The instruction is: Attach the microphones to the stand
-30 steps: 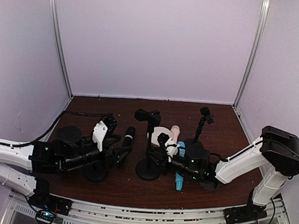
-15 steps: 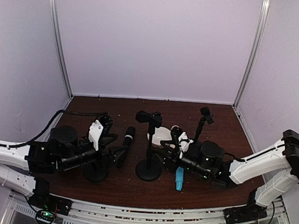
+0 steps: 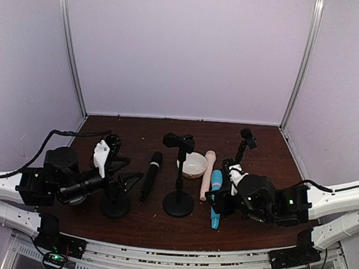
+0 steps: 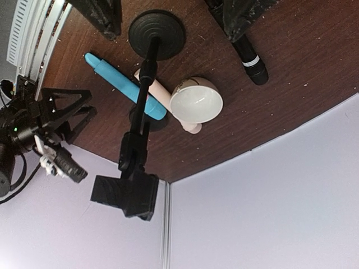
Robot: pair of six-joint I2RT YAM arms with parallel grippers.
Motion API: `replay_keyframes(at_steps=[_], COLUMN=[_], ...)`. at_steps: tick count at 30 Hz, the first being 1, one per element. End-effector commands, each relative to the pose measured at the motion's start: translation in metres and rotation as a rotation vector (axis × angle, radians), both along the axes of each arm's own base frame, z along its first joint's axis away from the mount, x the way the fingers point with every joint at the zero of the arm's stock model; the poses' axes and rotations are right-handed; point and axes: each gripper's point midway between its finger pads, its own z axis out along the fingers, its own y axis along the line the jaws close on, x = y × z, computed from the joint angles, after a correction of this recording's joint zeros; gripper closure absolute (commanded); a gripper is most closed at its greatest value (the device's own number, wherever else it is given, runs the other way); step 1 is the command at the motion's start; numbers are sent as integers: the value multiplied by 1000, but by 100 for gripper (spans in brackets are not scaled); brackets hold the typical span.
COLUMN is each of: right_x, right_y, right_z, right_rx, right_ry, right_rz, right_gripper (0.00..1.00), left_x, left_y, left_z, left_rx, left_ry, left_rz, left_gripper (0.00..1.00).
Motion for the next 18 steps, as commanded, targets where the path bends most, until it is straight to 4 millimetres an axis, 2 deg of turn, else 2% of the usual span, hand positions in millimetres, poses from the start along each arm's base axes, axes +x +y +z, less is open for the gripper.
replay_keyframes(at_steps=[1,5,9,12,18], right_x=[-12,-13,-3,4,16], right_y=[-38,-32,-28,-22,-11], right_z=[-50,-70,-69,-70,-95], right_rx=[-165,-268,-354,-342,-292], right_ry=[187,241,212,229,340], right_rz=[-154,-162,-194,-209,-214], right_gripper=[43,41,40,38,37], left_x=[-5,-2,-7,-11,-14], left_y=[5,11,15,18,29], left_z=[17,9,5,6,-2], left_rx=[-7,7,-32,-49,-22], left_ry=[-16,22,54,65,74], left_rz=[-25,12,2,-14,-8], left_gripper=[34,33,33,33,33])
